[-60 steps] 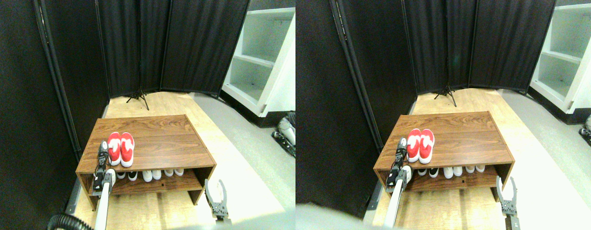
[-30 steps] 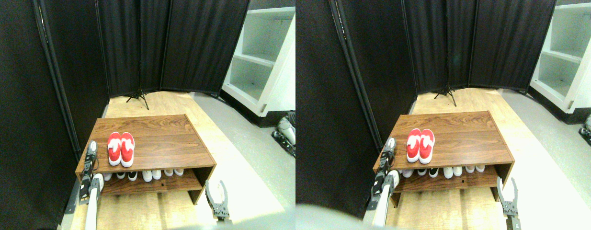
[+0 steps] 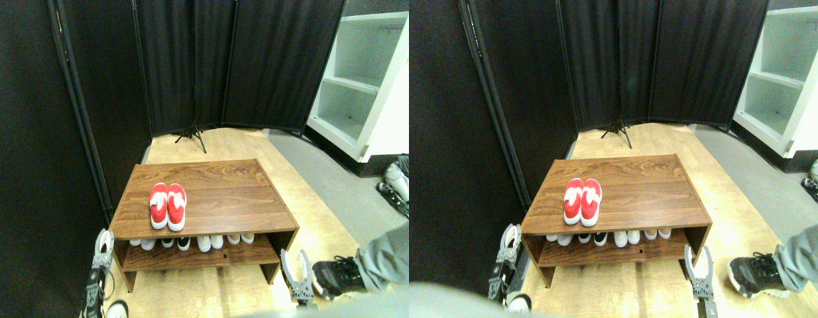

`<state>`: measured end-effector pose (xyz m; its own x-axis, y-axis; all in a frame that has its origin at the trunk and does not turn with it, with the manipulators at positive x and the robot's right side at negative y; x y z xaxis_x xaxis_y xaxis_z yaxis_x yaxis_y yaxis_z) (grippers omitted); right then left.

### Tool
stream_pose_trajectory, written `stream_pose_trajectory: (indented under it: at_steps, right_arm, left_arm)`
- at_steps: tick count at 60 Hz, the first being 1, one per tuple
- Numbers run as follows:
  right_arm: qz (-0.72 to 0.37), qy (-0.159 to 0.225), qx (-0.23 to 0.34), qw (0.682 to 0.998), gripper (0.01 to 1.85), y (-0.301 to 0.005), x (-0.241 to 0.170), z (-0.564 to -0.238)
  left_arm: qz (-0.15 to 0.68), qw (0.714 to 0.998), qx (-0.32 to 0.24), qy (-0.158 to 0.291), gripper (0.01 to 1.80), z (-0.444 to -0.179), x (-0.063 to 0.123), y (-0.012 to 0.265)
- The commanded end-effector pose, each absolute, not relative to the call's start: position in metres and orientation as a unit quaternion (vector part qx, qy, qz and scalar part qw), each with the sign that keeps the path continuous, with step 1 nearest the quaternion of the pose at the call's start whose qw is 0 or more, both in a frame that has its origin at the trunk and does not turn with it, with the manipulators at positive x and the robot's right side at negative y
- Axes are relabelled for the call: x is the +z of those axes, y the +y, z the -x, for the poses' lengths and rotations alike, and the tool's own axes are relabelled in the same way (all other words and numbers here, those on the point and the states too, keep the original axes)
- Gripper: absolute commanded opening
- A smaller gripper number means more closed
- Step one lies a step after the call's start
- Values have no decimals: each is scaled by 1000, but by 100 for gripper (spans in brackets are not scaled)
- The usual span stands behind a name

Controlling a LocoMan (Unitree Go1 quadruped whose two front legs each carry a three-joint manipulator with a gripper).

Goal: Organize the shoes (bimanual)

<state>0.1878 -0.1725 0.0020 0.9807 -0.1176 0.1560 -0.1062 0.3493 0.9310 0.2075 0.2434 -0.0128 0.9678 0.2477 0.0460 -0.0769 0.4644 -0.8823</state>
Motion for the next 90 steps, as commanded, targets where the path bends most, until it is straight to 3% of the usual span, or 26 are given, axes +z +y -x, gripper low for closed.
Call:
stream_pose_trajectory:
  at_steps: [1,21,90]
  right_arm:
    - [-569,-110,14,815,22,-169,6,-189]
    - [-566,-114,20,816,23,-165,3,-190]
    - [-571,-113,15,813,22,-166,3,-186]
  left_arm:
    - [526,841,80,-100,1,-202,-8,239]
    - [559,820,95,-78,1,-167,-26,215]
    - [580,806,92,-71,1,-177,-24,200]
